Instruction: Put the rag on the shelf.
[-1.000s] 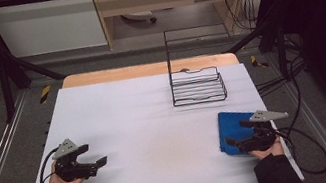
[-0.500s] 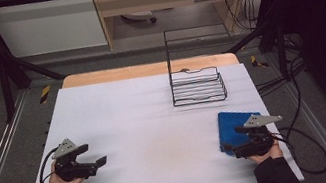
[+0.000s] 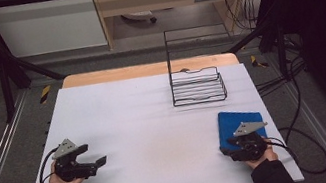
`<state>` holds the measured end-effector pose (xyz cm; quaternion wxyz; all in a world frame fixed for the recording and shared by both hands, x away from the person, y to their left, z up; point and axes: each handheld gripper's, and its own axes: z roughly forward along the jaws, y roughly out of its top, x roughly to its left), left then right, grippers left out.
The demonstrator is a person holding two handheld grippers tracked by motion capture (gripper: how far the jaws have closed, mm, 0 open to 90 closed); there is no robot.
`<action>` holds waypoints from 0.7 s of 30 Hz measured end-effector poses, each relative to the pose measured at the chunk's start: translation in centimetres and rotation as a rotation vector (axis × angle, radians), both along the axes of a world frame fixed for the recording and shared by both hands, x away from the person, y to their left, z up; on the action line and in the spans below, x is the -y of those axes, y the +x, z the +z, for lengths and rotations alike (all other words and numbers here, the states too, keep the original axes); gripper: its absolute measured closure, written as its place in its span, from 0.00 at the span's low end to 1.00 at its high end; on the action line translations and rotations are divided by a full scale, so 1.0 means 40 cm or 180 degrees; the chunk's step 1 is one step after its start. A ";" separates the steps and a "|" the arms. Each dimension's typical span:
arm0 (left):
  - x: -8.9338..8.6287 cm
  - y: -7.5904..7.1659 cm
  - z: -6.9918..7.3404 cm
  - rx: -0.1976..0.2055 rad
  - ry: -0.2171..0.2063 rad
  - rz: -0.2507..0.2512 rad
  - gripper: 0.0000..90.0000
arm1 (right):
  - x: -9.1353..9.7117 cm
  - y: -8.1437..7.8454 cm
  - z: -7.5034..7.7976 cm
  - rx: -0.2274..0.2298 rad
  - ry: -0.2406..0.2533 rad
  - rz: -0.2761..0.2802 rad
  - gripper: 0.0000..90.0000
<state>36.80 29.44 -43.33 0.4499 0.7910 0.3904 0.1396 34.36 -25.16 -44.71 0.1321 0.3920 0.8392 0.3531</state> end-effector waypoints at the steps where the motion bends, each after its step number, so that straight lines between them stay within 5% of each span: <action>1: 0.000 0.000 0.000 0.0002 0.0005 -0.0002 0.08 | 0.000 0.000 0.000 0.0000 0.0000 0.0000 0.57; 9: 0.002 0.000 0.000 -0.0003 0.0025 -0.0005 0.08 | -0.011 -0.001 -0.004 0.0161 -0.0234 0.0026 0.67; 21: 0.001 0.000 0.000 -0.0003 0.0016 -0.0006 0.09 | -0.005 0.012 0.003 0.0106 -0.0256 -0.0126 0.95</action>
